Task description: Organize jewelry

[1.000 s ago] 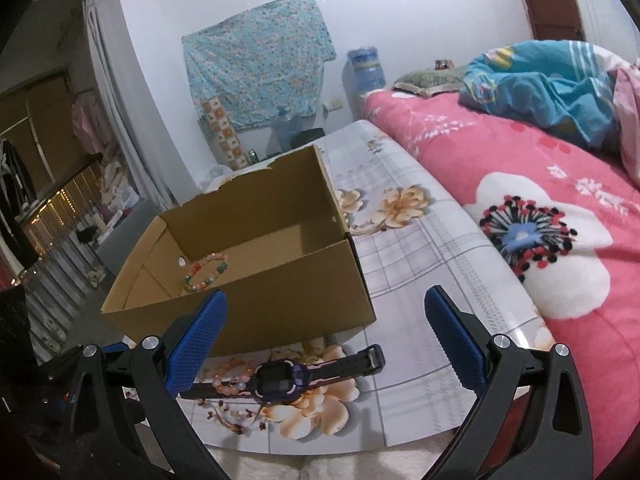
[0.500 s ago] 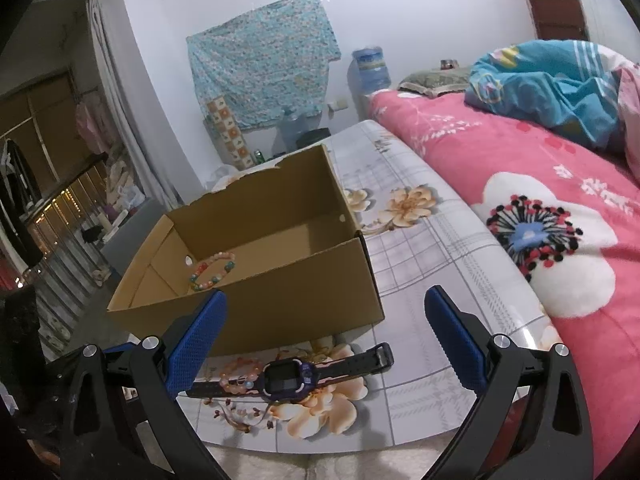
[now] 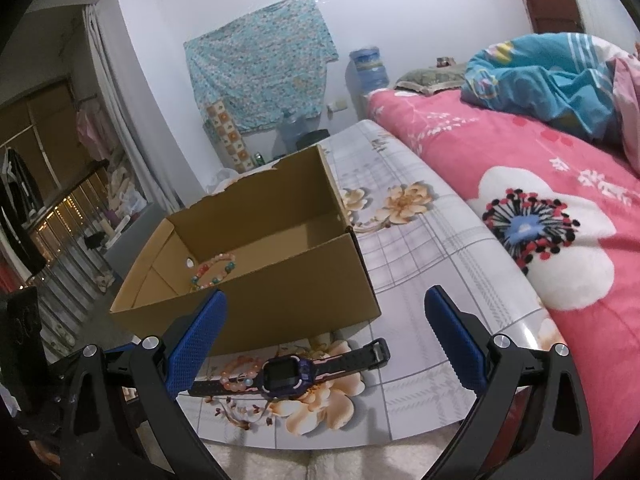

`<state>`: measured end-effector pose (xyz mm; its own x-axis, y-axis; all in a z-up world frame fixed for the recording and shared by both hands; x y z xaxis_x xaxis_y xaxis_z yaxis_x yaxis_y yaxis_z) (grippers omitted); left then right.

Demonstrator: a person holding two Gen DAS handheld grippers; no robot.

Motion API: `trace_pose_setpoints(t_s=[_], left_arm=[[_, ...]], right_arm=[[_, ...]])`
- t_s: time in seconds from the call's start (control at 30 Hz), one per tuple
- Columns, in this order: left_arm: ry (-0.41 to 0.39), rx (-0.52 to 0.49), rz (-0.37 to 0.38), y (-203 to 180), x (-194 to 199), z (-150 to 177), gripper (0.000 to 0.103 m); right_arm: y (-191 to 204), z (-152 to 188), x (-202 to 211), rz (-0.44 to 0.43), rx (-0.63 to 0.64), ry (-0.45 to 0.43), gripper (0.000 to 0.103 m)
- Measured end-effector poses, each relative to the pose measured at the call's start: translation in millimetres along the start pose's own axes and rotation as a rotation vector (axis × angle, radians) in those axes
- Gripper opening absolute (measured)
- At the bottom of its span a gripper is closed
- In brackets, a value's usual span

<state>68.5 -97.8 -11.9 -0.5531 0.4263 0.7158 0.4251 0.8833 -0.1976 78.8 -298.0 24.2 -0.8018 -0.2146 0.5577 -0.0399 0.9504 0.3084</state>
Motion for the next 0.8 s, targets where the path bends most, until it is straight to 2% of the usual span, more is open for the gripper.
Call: trace_pose_setpoints(t_s=[0.23,0.47,0.6,0.8], left_arm=[[-0.003,-0.002,-0.008,-0.8,-0.5,0.5,0.097],[-0.002,0.001,-0.019,9.4,1.6,8.2,0.096],[0.019,0.019,-0.011,19.6,3.5,20.8,0.091],[0.076,0.104,0.05,33.5,-7.9,37.9,0.07]], right_arm=[[-2.1,1.9,-1.2,-0.003,-0.008,0.011,0.093],[-16.1,15.1,3.0,-0.001,-0.032,0.037,0.084],[-21.9,31.9,-1.9,-0.013,-0.048,0.082,0.073],[-0.3,50.0,-26.3,-0.048,0.006,0.184,0.056]])
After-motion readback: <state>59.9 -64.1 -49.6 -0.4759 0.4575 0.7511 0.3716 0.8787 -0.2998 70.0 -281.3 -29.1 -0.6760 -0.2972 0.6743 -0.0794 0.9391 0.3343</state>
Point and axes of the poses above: each gripper's, at about its wrist camera, not at the fingertips, and x roughly against the way its jaws point, y to its left, z to its underside, the point moved 8 cm from there along -x, roughly the way its jaws point, and after that the axes turned 2 degrees about x, right-handed, at the moved point
